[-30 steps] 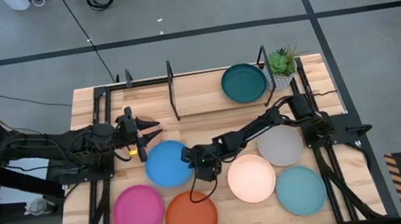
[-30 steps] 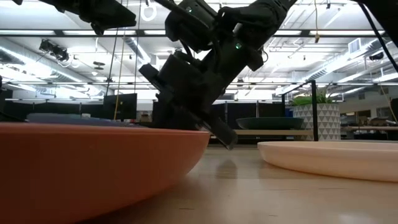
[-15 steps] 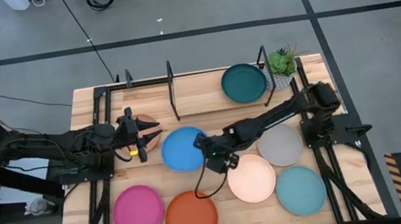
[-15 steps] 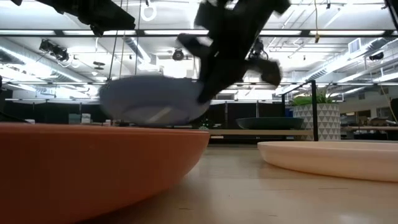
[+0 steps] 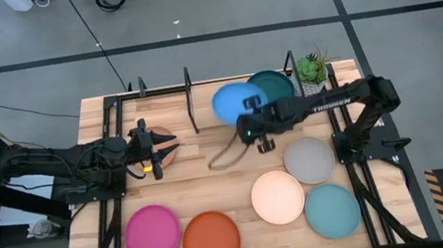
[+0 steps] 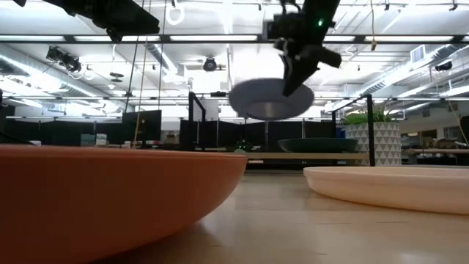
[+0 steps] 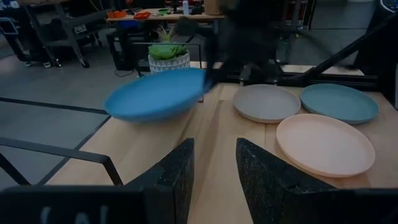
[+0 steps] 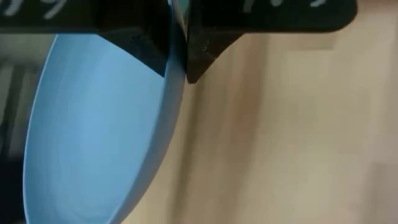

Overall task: Place and stack plates onto a shelf
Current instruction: Stack the blue plate on top of the dark blue plate on the shelf, then put the light orange plate on the shelf

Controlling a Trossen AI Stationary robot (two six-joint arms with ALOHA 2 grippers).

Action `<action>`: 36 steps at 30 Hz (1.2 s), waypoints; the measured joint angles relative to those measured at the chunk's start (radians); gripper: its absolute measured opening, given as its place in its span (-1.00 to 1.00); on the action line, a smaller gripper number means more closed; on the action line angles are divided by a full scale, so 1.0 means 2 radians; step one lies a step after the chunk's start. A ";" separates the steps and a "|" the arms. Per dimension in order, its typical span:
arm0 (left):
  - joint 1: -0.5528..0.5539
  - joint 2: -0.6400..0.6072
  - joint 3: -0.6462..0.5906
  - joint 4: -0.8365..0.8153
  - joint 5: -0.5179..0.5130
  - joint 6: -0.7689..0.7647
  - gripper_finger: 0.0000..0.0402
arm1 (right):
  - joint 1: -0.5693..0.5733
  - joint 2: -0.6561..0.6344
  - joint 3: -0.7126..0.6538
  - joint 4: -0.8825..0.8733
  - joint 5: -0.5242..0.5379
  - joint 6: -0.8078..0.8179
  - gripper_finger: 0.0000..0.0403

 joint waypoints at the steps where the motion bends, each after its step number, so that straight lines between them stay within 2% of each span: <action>1: 0.000 0.000 0.000 0.000 0.000 0.000 -0.36 | -0.013 0.000 0.000 -0.006 0.000 0.012 -0.83; 10: 0.000 0.000 0.000 -0.005 0.000 0.000 -0.36 | -0.103 0.004 -0.018 -0.029 -0.002 0.082 -0.83; 15: 0.000 0.000 0.000 -0.006 0.000 0.000 -0.36 | -0.129 0.004 -0.039 -0.023 -0.010 0.085 -0.81; 19: 0.000 0.000 0.000 -0.006 0.000 0.000 -0.36 | -0.136 0.004 -0.051 -0.024 -0.012 0.081 -0.72; 25: 0.000 0.000 0.000 -0.006 0.000 0.000 -0.36 | -0.132 0.002 -0.052 -0.039 -0.016 0.081 -0.50; 31: 0.000 0.000 0.000 -0.006 0.000 0.000 -0.36 | -0.093 -0.019 -0.052 -0.039 -0.018 0.077 -0.38; 33: 0.000 0.000 0.000 -0.006 0.000 -0.001 -0.36 | -0.077 -0.027 -0.052 -0.040 -0.038 0.079 -0.36; 36: 0.000 0.000 0.000 -0.007 0.000 -0.007 -0.36 | -0.052 -0.033 -0.052 -0.039 -0.101 0.100 -0.35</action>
